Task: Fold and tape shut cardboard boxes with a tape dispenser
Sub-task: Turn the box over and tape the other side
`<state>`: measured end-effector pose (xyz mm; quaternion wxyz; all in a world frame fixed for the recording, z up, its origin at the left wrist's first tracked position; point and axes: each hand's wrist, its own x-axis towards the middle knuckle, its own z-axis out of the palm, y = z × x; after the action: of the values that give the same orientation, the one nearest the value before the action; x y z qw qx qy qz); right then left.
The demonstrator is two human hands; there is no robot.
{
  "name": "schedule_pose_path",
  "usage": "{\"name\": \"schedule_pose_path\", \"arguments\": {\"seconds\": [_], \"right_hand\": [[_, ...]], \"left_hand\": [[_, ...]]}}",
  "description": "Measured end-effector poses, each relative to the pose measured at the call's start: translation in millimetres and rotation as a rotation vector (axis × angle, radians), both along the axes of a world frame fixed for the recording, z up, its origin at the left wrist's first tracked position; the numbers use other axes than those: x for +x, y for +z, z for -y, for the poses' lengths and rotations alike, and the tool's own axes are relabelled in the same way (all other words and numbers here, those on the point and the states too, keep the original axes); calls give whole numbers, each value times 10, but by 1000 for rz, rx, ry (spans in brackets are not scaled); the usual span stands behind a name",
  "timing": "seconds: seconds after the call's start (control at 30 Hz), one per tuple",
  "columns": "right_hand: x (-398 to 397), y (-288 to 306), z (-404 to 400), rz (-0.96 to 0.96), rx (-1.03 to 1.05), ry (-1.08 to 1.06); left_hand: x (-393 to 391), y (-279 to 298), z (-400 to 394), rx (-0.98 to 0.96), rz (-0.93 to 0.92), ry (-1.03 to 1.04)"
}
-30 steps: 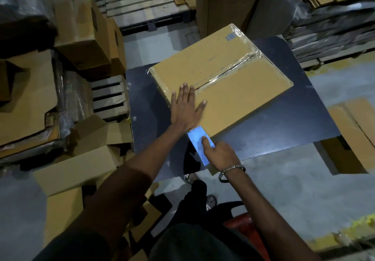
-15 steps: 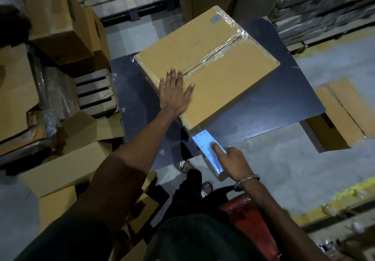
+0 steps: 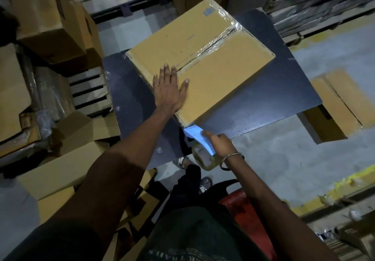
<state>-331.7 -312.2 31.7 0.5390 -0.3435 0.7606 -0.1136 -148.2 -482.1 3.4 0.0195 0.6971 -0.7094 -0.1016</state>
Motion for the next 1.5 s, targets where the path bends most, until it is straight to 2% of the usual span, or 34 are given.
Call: {"name": "schedule_pose_path", "arguments": {"seconds": [0.07, 0.13, 0.23, 0.37, 0.53, 0.7, 0.8, 0.97, 1.07, 1.13, 1.2, 1.27, 1.33, 1.4, 1.5], "right_hand": [[-83, -82, 58, 84, 27, -100], [-164, -141, 73, 87, 59, -123], [-401, -233, 39, -26, 68, -55], [-804, -384, 150, -269, -32, -93], [-1080, -550, 561, -550, -126, 106], [-1148, -666, 754, -607, -184, 237], [-1089, -653, 734, -626, -201, 186], [-599, -169, 682, -851, -627, 13], [-237, -25, 836, -790, -937, 7], [-94, -64, 1005, -696, -1033, 152], [-44, -216, 1123, -670, -1006, 324], [-42, -377, 1139, -719, -925, 413], [-52, -485, 1090, -765, -882, 457], [-48, -509, 1033, -782, -886, 473], [-29, -463, 1042, -776, -872, 457]], "left_hand": [[5, 7, 2, 4, -2, -4], [13, 17, -3, 2, -2, -7], [14, 21, -8, 6, -12, -16], [20, 3, 4, -7, -13, -18], [11, -20, 8, -5, -7, -22], [36, -38, 22, 3, -40, -39], [9, -16, -155, -62, -118, 12], [-416, 87, -869, -212, -298, 285], [-802, 79, -1128, -234, -332, 345], [-917, -17, -1161, -257, -359, 443], [-968, -88, -1120, -322, -507, 561], [-1015, -44, -1069, -416, -786, 764], [-1049, 33, -1044, -432, -1009, 980], [-1026, -93, -1107, -357, -1134, 1064], [-892, -268, -1249, -151, -1430, 1097]]}}
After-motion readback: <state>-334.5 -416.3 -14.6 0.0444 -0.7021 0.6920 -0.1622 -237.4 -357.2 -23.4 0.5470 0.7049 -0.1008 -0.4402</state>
